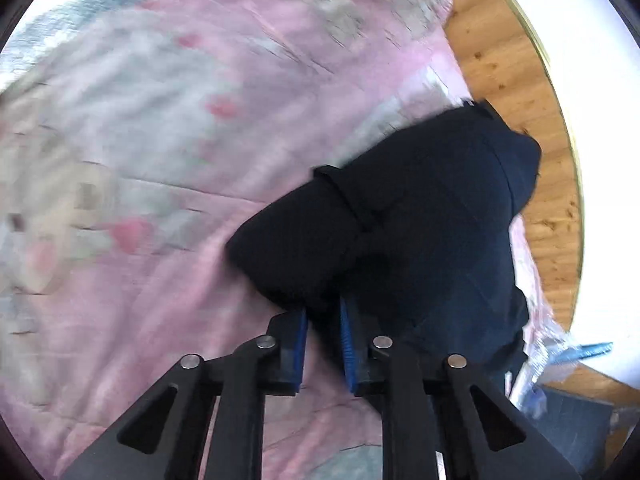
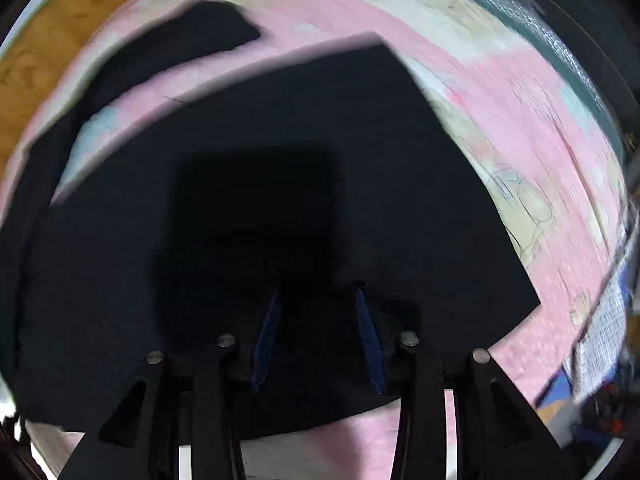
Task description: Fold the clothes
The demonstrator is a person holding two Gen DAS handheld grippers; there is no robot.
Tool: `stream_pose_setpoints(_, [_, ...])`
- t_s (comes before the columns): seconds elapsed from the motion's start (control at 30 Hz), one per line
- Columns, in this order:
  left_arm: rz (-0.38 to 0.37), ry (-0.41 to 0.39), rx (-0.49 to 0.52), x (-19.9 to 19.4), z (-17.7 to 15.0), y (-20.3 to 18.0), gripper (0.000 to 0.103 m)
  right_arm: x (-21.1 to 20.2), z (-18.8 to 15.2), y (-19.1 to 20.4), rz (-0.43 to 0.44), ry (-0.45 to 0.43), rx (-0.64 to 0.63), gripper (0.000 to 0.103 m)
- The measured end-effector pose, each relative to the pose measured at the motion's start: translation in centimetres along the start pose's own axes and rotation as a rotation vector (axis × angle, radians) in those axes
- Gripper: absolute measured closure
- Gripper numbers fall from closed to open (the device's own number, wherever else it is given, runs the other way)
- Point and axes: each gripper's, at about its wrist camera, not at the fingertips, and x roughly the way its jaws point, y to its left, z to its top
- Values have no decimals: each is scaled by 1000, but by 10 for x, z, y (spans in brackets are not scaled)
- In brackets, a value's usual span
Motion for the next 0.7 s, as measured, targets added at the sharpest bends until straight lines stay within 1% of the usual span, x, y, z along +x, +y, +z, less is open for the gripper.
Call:
stream_pose_setpoints(0.07, [21,0,-6,-11,-3,10,85,-4,-4,-12,-47,5,-15,76])
stream_pose_setpoints(0.17, [52,1,-16,-28,-8,24,84,-15,-6,-13,-169,17,-38,73])
stream_pose_setpoints(0.2, [50,-12,-10,-37,-9,23,84,-21,-8,-10,-182,13,-46,73])
stream_pose_setpoints(0.23, [31,-38,3,-48,-13,17,84,-30,-10,1,-144,-6,-53,72])
stream_pose_setpoints(0.27, [7,-66,18,-60,-18,10,84,-40,-12,11,-106,-25,-60,68])
stream_pose_setpoints(0.3, [4,-68,25,-60,-19,8,84,-47,-15,25,-69,-40,-80,64])
stream_pose_setpoints(0.33, [9,-61,29,-55,-19,9,84,-51,-19,44,-35,-48,-126,61])
stream_pose_setpoints(0.37, [14,-55,32,-51,-19,9,82,-54,-23,63,-1,-56,-172,58])
stream_pose_setpoints(0.4, [19,-48,36,-46,-20,9,81,-56,-27,81,29,-59,-213,55])
stream_pose_setpoints(0.43, [23,-41,40,-41,-20,10,81,-52,-29,94,46,-52,-240,55])
stream_pose_setpoints(0.5, [33,-28,48,-32,-20,10,81,-37,-32,104,47,-34,-263,54])
stream_pose_setpoints(0.6, [47,-8,59,-17,-20,11,81,-14,-38,90,-8,18,-246,54])
stream_pose_setpoints(0.63, [52,-1,63,-13,-20,12,93,-16,-38,80,-26,24,-237,54])
stream_pose_setpoints(0.67, [56,6,67,-8,-21,12,93,-17,-38,70,-44,30,-228,51])
stream_pose_setpoints(0.7, [61,12,71,-3,-21,12,93,-19,-35,61,-53,43,-215,50])
